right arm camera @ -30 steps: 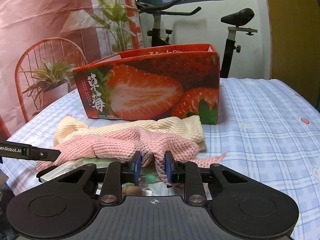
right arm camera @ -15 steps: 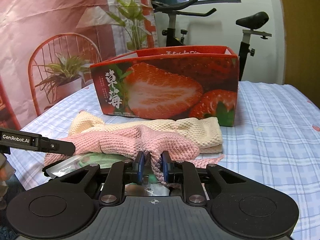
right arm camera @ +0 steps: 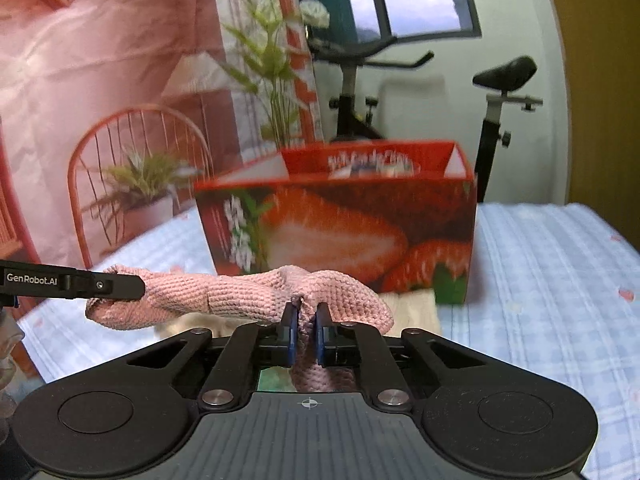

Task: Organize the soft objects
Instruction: 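Close the right tool on the pink knitted towel while the left tool grips it too, then lift the pink towel with both tools, lower it into the red box, open both, then move both tools back to the clear bag of green cables, then close the left tool on the cable bag while the right tool grips its edge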

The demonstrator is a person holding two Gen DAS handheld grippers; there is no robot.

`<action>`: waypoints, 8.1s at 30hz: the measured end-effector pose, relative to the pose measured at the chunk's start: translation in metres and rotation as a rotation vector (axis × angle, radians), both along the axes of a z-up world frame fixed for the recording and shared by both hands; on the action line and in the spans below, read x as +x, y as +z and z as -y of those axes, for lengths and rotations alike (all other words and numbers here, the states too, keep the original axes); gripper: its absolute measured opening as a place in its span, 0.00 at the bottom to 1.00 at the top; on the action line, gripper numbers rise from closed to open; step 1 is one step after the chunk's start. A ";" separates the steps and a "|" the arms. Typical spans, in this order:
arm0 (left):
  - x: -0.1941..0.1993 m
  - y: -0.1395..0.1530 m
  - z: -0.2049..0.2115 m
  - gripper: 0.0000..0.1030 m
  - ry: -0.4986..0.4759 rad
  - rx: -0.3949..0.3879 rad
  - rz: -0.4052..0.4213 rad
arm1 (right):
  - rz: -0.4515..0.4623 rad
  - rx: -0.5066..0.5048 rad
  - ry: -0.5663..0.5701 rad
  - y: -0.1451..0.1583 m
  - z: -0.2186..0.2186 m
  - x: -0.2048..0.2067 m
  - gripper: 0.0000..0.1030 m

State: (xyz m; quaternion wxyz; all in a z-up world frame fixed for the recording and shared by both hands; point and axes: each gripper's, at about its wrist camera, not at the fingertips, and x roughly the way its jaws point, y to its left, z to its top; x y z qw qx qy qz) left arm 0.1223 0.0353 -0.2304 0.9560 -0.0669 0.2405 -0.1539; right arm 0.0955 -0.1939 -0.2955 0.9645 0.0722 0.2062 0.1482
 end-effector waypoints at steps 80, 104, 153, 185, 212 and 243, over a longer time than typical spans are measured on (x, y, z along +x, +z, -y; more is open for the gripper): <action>0.073 0.022 0.022 0.60 -0.089 0.122 -0.273 | -0.263 -0.167 -0.040 0.061 -0.005 0.098 0.74; 0.023 -0.052 0.021 0.51 -0.116 0.026 -0.485 | -0.565 -0.153 0.069 -0.016 -0.025 0.031 0.83; 0.024 -0.063 0.015 0.50 -0.004 0.013 -0.288 | -0.165 -0.101 -0.103 -0.022 -0.027 0.031 0.64; 0.067 -0.054 0.022 0.21 -0.085 -0.143 -0.344 | -0.197 -0.081 -0.027 -0.037 -0.025 0.024 0.52; 0.026 -0.072 0.024 0.22 -0.088 -0.065 -0.348 | -0.215 0.059 -0.044 -0.032 -0.009 0.023 0.55; 0.022 -0.069 0.022 0.22 -0.050 -0.045 -0.326 | -0.194 0.013 0.020 -0.029 -0.018 0.016 0.41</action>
